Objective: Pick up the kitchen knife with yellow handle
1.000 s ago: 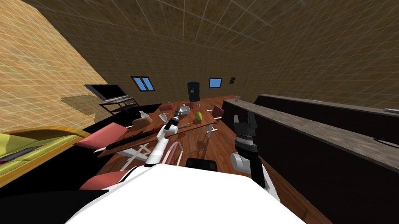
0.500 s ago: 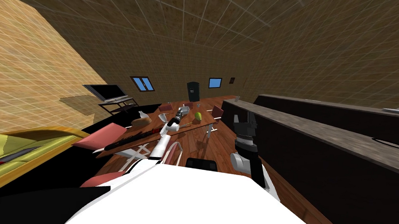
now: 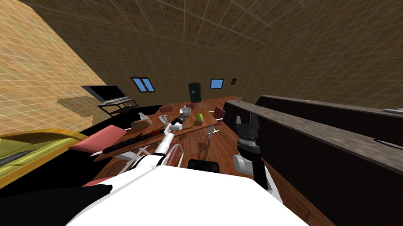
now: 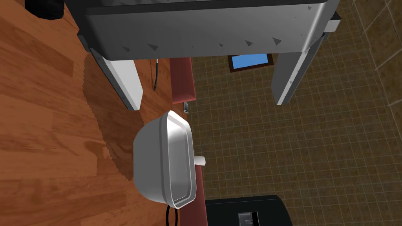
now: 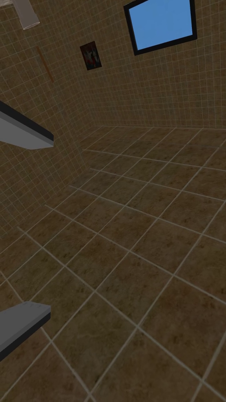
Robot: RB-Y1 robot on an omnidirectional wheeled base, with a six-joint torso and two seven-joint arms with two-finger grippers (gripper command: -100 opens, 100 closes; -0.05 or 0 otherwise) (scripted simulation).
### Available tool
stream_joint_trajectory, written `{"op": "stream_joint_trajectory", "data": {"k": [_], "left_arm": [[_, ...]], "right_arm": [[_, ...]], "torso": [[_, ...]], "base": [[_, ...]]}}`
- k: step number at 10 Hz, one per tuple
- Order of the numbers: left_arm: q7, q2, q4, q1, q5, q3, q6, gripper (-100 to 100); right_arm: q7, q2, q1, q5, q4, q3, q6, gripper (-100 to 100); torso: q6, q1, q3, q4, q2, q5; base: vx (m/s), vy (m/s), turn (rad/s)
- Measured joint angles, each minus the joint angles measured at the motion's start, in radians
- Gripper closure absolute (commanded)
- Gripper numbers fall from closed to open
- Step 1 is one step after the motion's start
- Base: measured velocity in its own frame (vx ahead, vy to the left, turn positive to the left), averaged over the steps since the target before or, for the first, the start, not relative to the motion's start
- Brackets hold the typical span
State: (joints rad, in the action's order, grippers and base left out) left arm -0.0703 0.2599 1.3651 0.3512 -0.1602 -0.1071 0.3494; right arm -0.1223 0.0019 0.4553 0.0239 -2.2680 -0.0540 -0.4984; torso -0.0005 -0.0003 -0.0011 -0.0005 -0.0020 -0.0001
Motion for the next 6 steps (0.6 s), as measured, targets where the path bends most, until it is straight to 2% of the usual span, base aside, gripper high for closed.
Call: {"op": "stream_joint_trajectory", "data": {"k": [3,6], "left_arm": [[-0.012,-0.007,-0.055,0.035,-0.008,-0.009,0.079,-100],[-0.03,0.001,-0.147,0.093,-0.037,-0.019,0.162,-100]], "right_arm": [[0.0,0.0,0.0,0.0,0.0,0.0,0.0,0],[0.0,0.0,0.0,0.0,0.0,0.0,0.0,0]], "torso": [[0.0,0.0,0.0,0.0,0.0,0.0],[0.0,0.001,-0.001,0.0,-0.001,0.0]], "base": [[0.027,0.0,-0.025],[0.039,0.007,-0.024]]}}
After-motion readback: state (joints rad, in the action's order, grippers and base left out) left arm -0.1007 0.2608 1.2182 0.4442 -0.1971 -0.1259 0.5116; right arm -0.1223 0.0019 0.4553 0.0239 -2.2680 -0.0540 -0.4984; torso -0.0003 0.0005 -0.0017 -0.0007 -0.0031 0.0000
